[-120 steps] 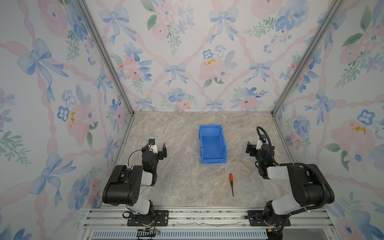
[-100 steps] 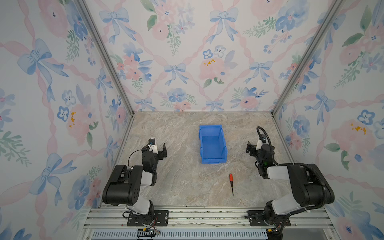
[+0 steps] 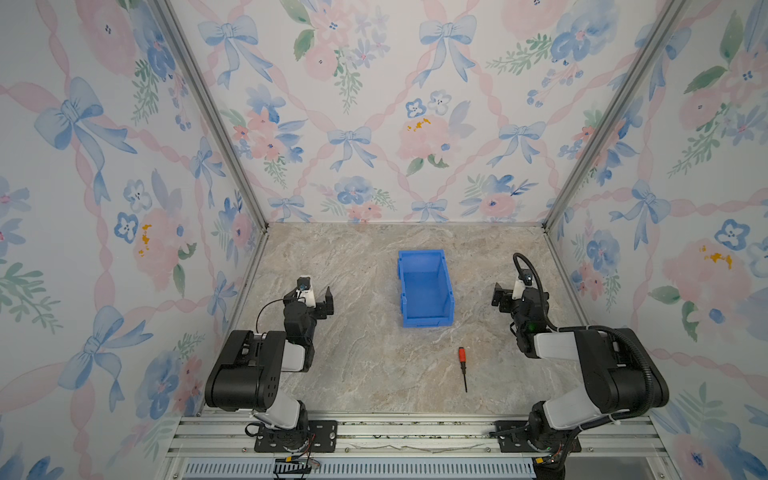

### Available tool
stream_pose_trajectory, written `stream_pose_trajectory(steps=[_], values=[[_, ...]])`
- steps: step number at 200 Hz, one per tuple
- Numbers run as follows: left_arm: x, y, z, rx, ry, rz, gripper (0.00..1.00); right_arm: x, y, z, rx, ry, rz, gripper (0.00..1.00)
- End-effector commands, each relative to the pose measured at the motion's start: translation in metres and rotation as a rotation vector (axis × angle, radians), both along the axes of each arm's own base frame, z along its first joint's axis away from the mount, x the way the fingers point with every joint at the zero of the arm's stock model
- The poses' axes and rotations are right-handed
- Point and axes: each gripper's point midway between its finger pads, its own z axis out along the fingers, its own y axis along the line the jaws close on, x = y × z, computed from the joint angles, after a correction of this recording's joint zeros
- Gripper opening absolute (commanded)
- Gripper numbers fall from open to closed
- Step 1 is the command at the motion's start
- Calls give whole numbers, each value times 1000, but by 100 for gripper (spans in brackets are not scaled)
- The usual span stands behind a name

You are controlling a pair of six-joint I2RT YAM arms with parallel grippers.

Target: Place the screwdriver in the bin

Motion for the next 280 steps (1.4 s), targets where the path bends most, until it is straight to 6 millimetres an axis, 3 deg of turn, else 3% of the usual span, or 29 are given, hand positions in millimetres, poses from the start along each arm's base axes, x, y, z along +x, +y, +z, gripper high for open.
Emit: stream_pose_trajectory(steps=[1, 181, 235, 258, 280], values=[[-1, -1, -2, 5, 1, 1, 97, -2, 2, -1, -5, -8, -1, 97], [-2, 0, -3, 7, 3, 4, 97, -2, 1, -1, -4, -10, 0, 97], [-6, 9, 13, 6, -34, 66, 98, -1, 9, 6, -13, -6, 36, 97], [-5, 14, 21, -25, 29, 109, 97, -7, 2, 13, -13, -25, -9, 97], [-10, 7, 30, -51, 39, 83, 98, -17, -5, 22, -12, -71, -47, 97]])
